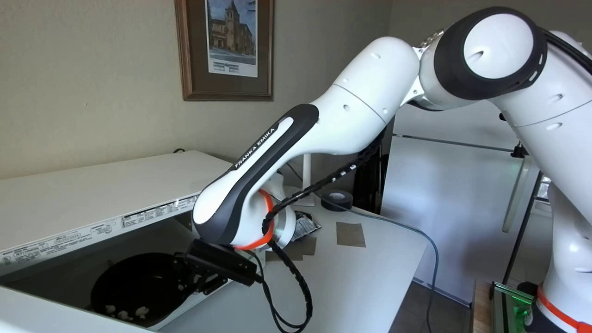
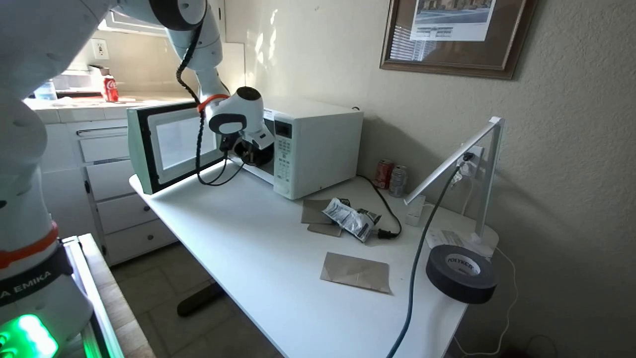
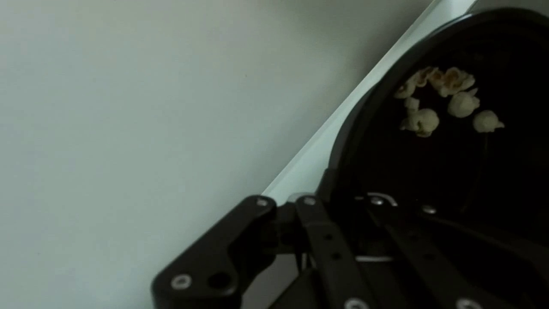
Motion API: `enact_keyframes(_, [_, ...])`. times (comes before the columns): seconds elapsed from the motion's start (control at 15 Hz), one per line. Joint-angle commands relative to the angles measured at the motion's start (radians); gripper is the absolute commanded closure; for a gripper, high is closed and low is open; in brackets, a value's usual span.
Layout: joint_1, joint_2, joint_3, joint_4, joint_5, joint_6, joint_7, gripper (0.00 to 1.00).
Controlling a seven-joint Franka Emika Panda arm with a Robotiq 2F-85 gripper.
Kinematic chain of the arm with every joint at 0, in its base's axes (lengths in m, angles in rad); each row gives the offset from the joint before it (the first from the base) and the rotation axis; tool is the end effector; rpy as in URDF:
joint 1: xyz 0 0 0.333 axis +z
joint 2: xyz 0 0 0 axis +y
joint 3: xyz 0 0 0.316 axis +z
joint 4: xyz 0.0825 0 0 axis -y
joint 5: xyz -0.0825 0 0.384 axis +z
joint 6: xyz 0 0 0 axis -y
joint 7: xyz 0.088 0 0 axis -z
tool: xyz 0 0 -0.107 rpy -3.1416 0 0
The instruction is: Put the black bowl into the microwave
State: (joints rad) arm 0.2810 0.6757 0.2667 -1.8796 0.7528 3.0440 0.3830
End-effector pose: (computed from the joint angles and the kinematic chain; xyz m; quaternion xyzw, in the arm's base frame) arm 0.5929 0.2828 0.1936 -0.9052 0.3149 -0.0996 0.2676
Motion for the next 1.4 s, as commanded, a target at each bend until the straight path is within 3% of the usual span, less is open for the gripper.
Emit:
enact_keyframes(0.0, [0.013, 0.075, 0.000, 0.082, 0.000, 0.055, 0.038, 0.98])
enact_keyframes(0.6, [0.032, 0.135, -0.009, 0.149, 0.007, 0.100, 0.098, 0.98])
enact_keyframes(0.67, [0.032, 0.138, -0.008, 0.156, 0.007, 0.102, 0.100, 0.75])
enact_keyframes(1.2, [0.027, 0.161, -0.004, 0.197, 0.005, 0.100, 0.098, 0.17])
enact_keyframes(1.33, [-0.012, 0.162, 0.049, 0.200, 0.004, 0.117, 0.046, 0.01])
